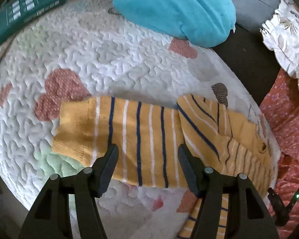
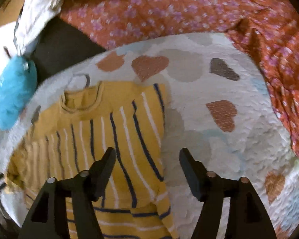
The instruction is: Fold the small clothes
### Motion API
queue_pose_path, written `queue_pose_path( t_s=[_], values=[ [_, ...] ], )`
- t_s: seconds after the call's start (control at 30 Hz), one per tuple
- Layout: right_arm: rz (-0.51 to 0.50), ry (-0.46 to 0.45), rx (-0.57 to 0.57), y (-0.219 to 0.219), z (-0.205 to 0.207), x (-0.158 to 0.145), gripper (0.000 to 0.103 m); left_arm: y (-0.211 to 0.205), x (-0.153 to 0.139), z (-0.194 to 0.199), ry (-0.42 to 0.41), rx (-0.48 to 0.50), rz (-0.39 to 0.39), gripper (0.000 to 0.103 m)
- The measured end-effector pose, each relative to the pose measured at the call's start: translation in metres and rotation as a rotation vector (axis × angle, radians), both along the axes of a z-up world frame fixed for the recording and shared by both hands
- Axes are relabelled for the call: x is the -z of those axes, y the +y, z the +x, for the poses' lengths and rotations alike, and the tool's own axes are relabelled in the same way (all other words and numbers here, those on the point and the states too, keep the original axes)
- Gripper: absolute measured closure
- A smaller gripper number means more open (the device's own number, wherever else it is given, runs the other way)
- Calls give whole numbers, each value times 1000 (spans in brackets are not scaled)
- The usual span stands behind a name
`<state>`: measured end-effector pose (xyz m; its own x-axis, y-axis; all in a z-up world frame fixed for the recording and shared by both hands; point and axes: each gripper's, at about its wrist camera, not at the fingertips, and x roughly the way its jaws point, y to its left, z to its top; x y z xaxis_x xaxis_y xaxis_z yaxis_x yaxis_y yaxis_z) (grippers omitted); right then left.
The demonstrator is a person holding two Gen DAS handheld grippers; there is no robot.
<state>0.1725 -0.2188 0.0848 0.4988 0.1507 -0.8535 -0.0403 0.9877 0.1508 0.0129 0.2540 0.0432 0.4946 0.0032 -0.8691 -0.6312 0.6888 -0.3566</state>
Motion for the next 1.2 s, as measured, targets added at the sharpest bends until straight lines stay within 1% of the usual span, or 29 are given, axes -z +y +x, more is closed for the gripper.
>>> queue_pose_path(
  t_s=[0.03,0.07,0.1,0.17,0.2,0.23,0.3,0.37,0.43,0.5,0.57,0.6,0.63,0.67,0.7,0.73,0.8,0.83,0.87,0.9,0.93,1.0,1.07,1.1,1.17,1.2],
  values=[
    [-23,5,2,5,5,8,31,-2,-1,0,-3,-2,14,42],
    [-24,11,7,8,10,14,31,-2,1,2,-4,-4,20,42],
    [1,40,12,9,17,24,43,-2,1,1,1,-9,23,42],
    [78,90,33,2,24,34,93,3,6,-1,14,-33,13,42],
    [103,81,65,-4,25,33,93,5,9,-1,17,-44,2,42],
    [90,71,79,-6,24,30,95,9,12,0,23,-58,-12,42],
    [7,67,111,-13,25,29,96,14,18,3,37,-79,-29,42],
    [-64,75,139,-20,29,30,95,16,18,3,41,-84,-26,42],
    [-143,85,128,-18,32,32,93,18,17,2,46,-95,-8,42],
    [-181,79,128,-19,30,27,85,25,15,-5,48,-125,5,42],
    [-217,9,178,-17,16,6,84,36,14,-13,52,-167,11,42],
    [-210,-36,178,-13,9,-8,83,46,14,-21,58,-205,15,42],
    [-183,-71,147,-2,-1,-23,83,53,14,-27,61,-234,15,42],
    [-154,-87,109,9,-7,-32,80,62,15,-36,64,-270,10,42],
    [-117,-95,52,28,-13,-41,74,75,17,-48,67,-321,-3,42],
    [-73,-100,-26,54,-20,-49,70,83,18,-58,70,-361,-11,42],
    [12,-103,-213,117,-36,-57,52,106,19,-84,65,-467,-35,42],
    [46,-99,-306,147,-46,-57,50,113,19,-95,58,-511,-45,42],
    [75,-88,-417,185,-58,-55,46,122,19,-108,50,-558,-54,42],
    [94,-69,-531,227,-73,-51,44,132,19,-124,38,-618,-64,42],
    [105,-56,-610,257,-84,-46,44,138,19,-136,32,-655,-69,42],
    [95,-43,-794,335,-119,-31,44,151,20,-157,15,-721,-87,42],
    [54,-60,-936,397,-153,-16,44,163,22,-177,-4,-774,-112,42],
    [37,-69,-985,417,-164,-10,44,168,24,-186,-11,-794,-124,42],
    [-52,-112,-1106,470,-193,7,43,175,27,-200,-19,-830,-147,42],
    [-89,-127,-1140,487,-199,14,43,178,29,-205,-25,-843,-165,42]
  ],
)
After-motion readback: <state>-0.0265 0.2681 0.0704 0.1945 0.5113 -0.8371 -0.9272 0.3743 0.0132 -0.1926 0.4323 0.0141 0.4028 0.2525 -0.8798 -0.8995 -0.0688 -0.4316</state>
